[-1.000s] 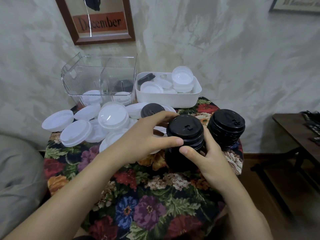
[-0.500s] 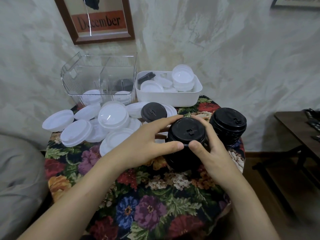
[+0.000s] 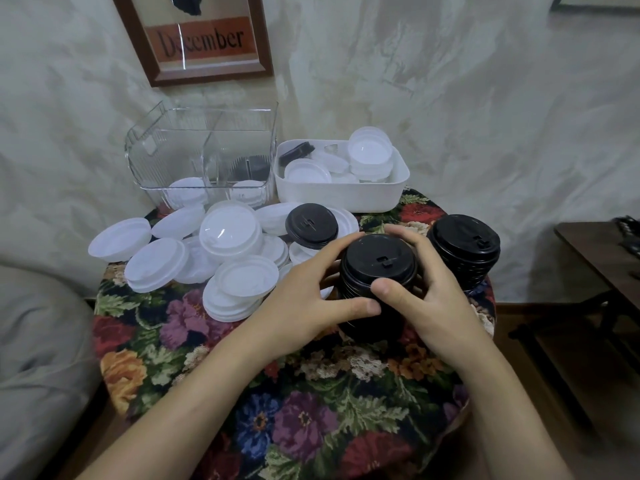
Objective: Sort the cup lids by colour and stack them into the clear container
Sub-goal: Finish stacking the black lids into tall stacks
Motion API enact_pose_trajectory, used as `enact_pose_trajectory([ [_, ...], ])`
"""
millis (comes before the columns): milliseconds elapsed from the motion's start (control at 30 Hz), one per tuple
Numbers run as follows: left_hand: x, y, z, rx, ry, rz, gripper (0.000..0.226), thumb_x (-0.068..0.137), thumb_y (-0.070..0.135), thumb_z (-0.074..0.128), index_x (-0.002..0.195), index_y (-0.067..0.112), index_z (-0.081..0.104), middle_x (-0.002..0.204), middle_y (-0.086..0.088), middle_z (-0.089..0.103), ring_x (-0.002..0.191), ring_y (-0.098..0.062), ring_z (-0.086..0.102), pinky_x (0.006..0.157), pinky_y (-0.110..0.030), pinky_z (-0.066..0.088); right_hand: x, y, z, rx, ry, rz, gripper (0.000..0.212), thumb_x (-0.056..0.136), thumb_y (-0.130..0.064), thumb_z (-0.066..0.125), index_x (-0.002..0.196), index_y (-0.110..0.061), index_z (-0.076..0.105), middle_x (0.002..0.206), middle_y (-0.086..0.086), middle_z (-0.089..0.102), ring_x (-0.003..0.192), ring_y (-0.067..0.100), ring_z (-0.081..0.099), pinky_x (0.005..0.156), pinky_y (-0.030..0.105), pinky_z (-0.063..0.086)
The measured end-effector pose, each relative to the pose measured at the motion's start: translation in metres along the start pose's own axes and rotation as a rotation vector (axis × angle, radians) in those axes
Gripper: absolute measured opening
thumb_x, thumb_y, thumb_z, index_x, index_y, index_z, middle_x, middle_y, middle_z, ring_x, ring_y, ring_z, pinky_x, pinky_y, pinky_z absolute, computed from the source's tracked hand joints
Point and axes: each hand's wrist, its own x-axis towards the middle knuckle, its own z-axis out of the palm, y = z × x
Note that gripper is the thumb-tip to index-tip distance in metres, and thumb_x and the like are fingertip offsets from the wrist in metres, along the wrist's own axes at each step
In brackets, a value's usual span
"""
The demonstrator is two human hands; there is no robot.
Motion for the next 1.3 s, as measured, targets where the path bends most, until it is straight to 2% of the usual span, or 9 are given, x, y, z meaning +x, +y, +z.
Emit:
enact_pose_trajectory([
  [100,0.000,-0.003,0.000,0.001,0.001,-0.011,0.083,0.082,0.033,0.087,0.150,0.046,0.042,0.142,0.023,0.059,0.136,-0.001,0.051,0.116,-0.039,0.041,0.001,-0.001,-0.002,0.026,-0.033,0.010,0.068,0.082,-0.047,0.078,0.143,-0.040,0.051,0.133,-0.025,0.062,0.124,-0.003,0.059,0.096,0.010,0.045],
  [433,0.002,-0.005,0.000,-0.017,0.000,-0.025,0.085,0.082,0.029,0.087,0.153,0.040,0.041,0.142,0.022,0.059,0.137,0.001,0.050,0.117,-0.037,0.041,0.004,0.004,-0.005,0.095,-0.089,0.033,0.066,0.079,-0.047,0.074,0.140,-0.037,0.052,0.130,-0.019,0.066,0.123,0.004,0.062,0.096,0.015,0.047],
  [633,0.002,-0.006,0.002,-0.012,0.014,0.001,0.090,0.080,0.032,0.087,0.155,0.039,0.038,0.142,0.024,0.058,0.135,0.005,0.050,0.117,-0.030,0.040,0.004,0.003,-0.003,0.067,-0.086,0.044,0.064,0.077,-0.049,0.074,0.137,-0.041,0.052,0.126,-0.025,0.066,0.120,-0.002,0.062,0.093,0.010,0.046],
  [800,0.000,-0.007,0.004,-0.041,0.020,0.007,0.094,0.080,0.030,0.085,0.155,0.051,0.032,0.146,0.026,0.055,0.135,0.008,0.049,0.111,-0.014,0.038,0.006,0.003,-0.002,0.059,-0.100,0.041,0.066,0.079,-0.044,0.076,0.140,-0.035,0.051,0.127,-0.022,0.066,0.121,0.001,0.063,0.095,0.013,0.047],
  [900,0.000,-0.008,0.005,-0.037,0.022,0.008,0.089,0.082,0.027,0.084,0.152,0.051,0.034,0.147,0.025,0.054,0.135,0.007,0.049,0.112,-0.015,0.038,0.004,0.003,-0.001,0.054,-0.097,0.049,0.061,0.084,-0.033,0.074,0.140,-0.036,0.050,0.126,-0.024,0.066,0.121,0.000,0.062,0.095,0.013,0.046],
  [1000,0.000,-0.010,0.005,-0.022,0.030,0.015,0.088,0.083,0.023,0.084,0.153,0.046,0.036,0.147,0.022,0.055,0.135,0.006,0.050,0.112,-0.017,0.039,0.004,0.004,-0.001,0.036,-0.101,0.051,0.062,0.084,-0.033,0.074,0.141,-0.037,0.049,0.127,-0.025,0.065,0.122,0.000,0.061,0.096,0.013,0.046],
  [1100,0.000,-0.011,0.005,-0.022,0.019,0.012,0.087,0.085,0.021,0.083,0.153,0.045,0.034,0.148,0.022,0.053,0.135,0.008,0.049,0.107,-0.011,0.039,0.005,0.005,-0.002,0.027,-0.115,0.051,0.063,0.084,-0.035,0.075,0.141,-0.038,0.049,0.127,-0.024,0.065,0.122,0.001,0.061,0.097,0.014,0.046],
  [1200,-0.002,-0.009,0.002,-0.029,-0.021,0.021,0.079,0.090,0.036,0.075,0.153,0.048,0.029,0.152,0.026,0.047,0.138,0.010,0.044,0.107,-0.008,0.036,0.004,0.006,-0.002,0.039,-0.119,0.043,0.066,0.083,-0.041,0.076,0.142,-0.037,0.048,0.130,-0.021,0.064,0.124,0.003,0.060,0.100,0.017,0.047],
  [1300,-0.002,-0.009,0.000,0.010,-0.037,0.050,0.066,0.098,0.051,0.058,0.156,0.044,0.027,0.155,0.026,0.044,0.143,0.009,0.037,0.115,-0.015,0.033,0.003,0.007,-0.001,0.049,-0.117,0.037,0.069,0.081,-0.049,0.075,0.143,-0.037,0.048,0.132,-0.020,0.064,0.126,0.004,0.059,0.102,0.019,0.047],
])
